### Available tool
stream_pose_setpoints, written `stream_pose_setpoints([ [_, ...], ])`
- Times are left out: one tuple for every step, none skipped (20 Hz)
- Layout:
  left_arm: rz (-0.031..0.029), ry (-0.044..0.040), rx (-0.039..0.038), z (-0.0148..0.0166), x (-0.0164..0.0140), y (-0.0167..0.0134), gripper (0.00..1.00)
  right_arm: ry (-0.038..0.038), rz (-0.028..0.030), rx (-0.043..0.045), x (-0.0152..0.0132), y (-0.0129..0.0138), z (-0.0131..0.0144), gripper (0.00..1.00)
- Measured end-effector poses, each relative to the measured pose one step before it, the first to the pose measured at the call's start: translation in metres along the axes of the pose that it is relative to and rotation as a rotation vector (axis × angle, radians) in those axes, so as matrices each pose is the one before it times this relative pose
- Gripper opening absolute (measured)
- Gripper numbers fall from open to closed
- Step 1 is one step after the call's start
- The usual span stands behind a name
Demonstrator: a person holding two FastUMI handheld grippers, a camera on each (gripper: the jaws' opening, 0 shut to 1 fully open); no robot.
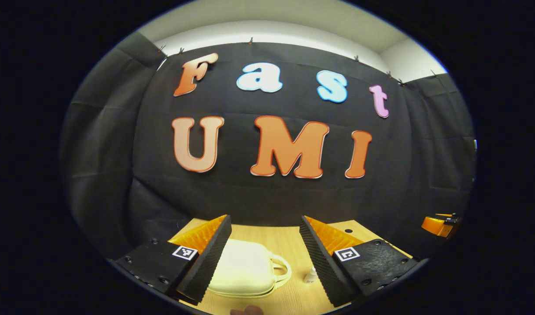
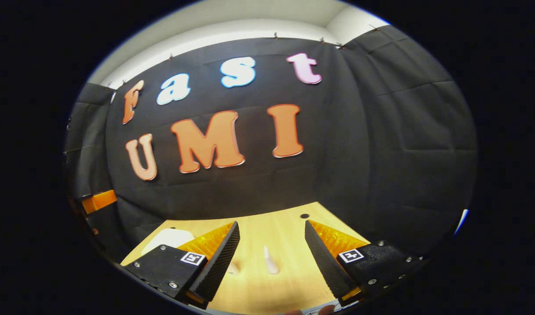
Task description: First open the suitcase, pack the skin care products into it, and then close the suitcase.
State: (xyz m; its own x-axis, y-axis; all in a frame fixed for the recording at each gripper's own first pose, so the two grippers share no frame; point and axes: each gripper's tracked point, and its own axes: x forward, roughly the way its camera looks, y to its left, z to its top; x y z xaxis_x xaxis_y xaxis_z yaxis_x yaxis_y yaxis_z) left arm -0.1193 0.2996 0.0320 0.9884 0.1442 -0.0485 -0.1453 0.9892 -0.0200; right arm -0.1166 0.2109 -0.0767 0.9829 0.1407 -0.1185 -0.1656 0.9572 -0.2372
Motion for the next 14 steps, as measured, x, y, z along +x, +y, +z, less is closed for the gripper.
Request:
stream_pose_setpoints([
  [0.02391,0.00785,-0.01514,-0.00463,0.00472,0.00621,0.98,-0.00358,0.03521,-0.00930,0.00608,0.00804,0.00220,0.95],
  [0.03167,0.00263,-0.00915,-0.00356,0.00313,0.00584,0.98,-0.00311,0.03580,-0.01269,0.00822,0.00507,0.00378,1.00],
  [0.03537,-0.00497,-0.00154,-0.00124,0.00140,0.00153,0.98,-0.00052,0.03059,-0.01817,0.00861,0.00313,0.00365,0.95],
  [0.03362,-0.00725,0.00663,-0.00453,0.00056,-0.00386,0.98,0.00519,0.02305,-0.01349,0.01108,-0.00164,0.00132,0.95],
  [0.02946,-0.00652,0.01238,-0.00268,0.00195,-0.00543,0.98,0.00631,0.02566,-0.01494,0.00939,-0.00327,0.00067,0.95],
  [0.02058,-0.00678,0.01584,-0.00517,0.00209,-0.00826,0.98,0.00549,0.02518,-0.02776,0.00948,-0.00438,-0.00036,0.95],
  [0.01024,0.00109,0.02033,-0.00585,0.00110,-0.00982,0.98,0.00559,0.01078,-0.03572,0.00935,-0.00743,-0.00201,0.95],
  [0.01339,-0.00254,0.02268,-0.00652,0.00132,-0.00905,0.98,0.01313,0.00346,-0.02714,0.00815,-0.00987,-0.00372,0.95],
  [0.00542,-0.00521,0.02582,-0.00483,0.00254,-0.00931,0.98,0.01217,0.00521,-0.01452,0.00680,-0.00633,-0.00457,0.95],
  [-0.00675,0.00364,0.03349,-0.00766,0.00408,-0.01091,0.98,0.01435,-0.00485,-0.00157,0.00434,-0.00619,-0.00450,0.95],
  [-0.00757,0.00684,0.04666,-0.00752,0.00505,-0.00601,0.96,0.00489,-0.01843,0.01243,0.00381,-0.00640,-0.00330,0.95],
  [-0.01167,0.00775,0.05645,-0.00819,0.00627,-0.00641,0.98,0.00748,-0.02369,0.01834,0.00402,-0.00480,-0.00367,0.95],
  [-0.00673,0.00792,0.05969,-0.00736,0.00419,-0.00256,1.00,0.01022,-0.01898,0.01750,0.00247,-0.00207,-0.00539,0.95],
  [-0.00826,-0.00090,0.06060,-0.00472,0.00214,-0.00390,1.00,0.01059,-0.02010,0.01497,0.00112,0.00065,-0.00581,0.95],
])
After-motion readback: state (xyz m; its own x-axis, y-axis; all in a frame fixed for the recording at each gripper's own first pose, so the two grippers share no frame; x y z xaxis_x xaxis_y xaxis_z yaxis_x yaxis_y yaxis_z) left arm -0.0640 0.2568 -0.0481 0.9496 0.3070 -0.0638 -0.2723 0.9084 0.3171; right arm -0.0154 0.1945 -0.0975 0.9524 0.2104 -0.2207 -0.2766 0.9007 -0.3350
